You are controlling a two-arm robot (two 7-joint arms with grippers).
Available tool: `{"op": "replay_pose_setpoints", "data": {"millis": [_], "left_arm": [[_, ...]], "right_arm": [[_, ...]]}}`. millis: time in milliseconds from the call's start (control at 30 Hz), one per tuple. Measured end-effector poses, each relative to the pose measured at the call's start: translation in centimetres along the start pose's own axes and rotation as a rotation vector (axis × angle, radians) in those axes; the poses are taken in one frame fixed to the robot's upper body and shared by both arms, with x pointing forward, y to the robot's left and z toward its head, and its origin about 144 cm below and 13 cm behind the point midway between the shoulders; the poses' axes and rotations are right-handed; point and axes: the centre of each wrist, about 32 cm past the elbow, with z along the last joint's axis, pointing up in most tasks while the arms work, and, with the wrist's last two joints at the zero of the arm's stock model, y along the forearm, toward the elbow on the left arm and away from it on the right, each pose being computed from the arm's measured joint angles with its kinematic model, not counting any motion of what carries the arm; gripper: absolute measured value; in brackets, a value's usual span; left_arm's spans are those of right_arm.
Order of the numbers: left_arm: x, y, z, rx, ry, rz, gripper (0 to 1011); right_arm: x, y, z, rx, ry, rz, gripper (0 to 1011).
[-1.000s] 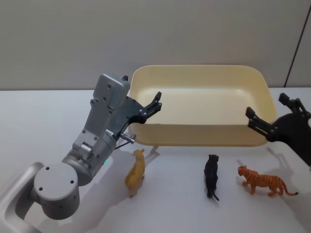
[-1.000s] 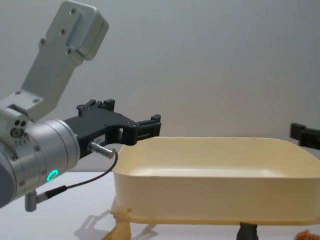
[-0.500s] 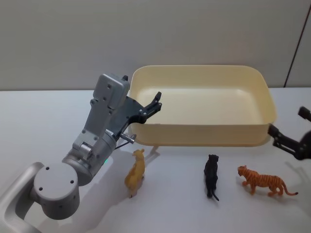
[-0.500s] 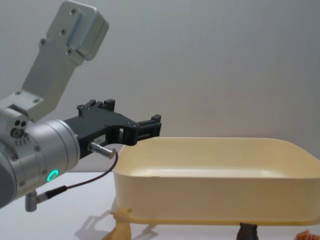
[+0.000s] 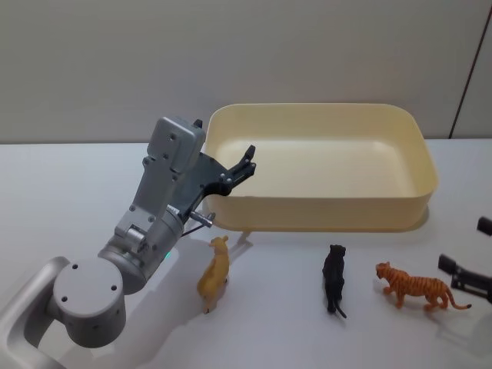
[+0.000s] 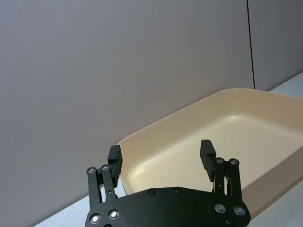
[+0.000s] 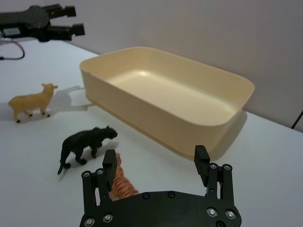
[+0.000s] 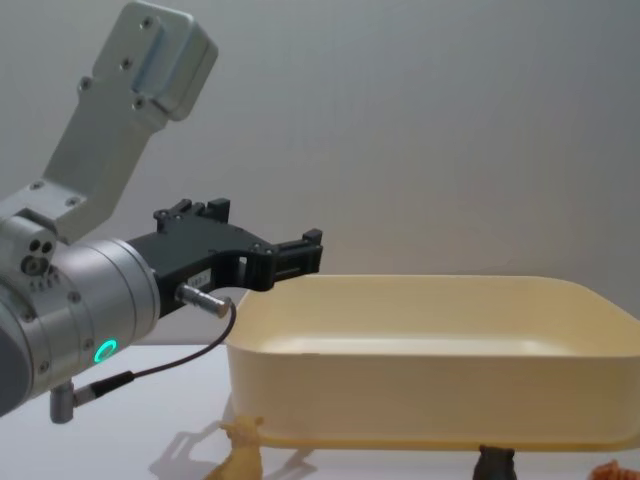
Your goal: Pick up the toy alternately with two hands and place it into the central storage box.
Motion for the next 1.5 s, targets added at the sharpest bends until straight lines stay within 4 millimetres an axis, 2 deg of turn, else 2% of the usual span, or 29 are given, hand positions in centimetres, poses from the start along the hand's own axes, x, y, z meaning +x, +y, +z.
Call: {"op": "replay_pose_setpoints", "data": {"millis": [367, 767, 967, 1233, 1267, 1300, 1500], "left_arm": [[0.0, 0.0, 0.0, 0.000, 0.000, 0.000, 1001], [0.0, 0.0, 0.0, 0.000, 0.000, 0.000, 1001], [0.0, 0.0, 0.0, 0.000, 0.000, 0.000, 1001], [0.0, 0.0, 0.0, 0.000, 0.000, 0.000, 1001], [0.0, 0.0, 0.0, 0.000, 0.000, 0.000, 1001], [0.0, 0.0, 0.0, 0.000, 0.000, 0.000, 1001], [0.0, 0.0, 0.0, 0.000, 0.000, 0.000, 1001]], "right_arm": [[1.2, -0.2, -1.8, -0.075, -0.047, 0.113, 1001], [1.9, 0.4, -3.0, -0.126, -0.089, 0.144, 995], [2.1, 0.6, -3.3, -0.136, -0.099, 0.150, 881], [2.2, 0.7, -3.5, -0.147, -0.109, 0.156, 644], [2.2, 0.8, -3.6, -0.148, -0.110, 0.157, 589], [2.2, 0.8, -3.6, -0.149, -0.111, 0.157, 589], [2.3, 0.8, -3.7, -0.152, -0.114, 0.159, 360]]}}
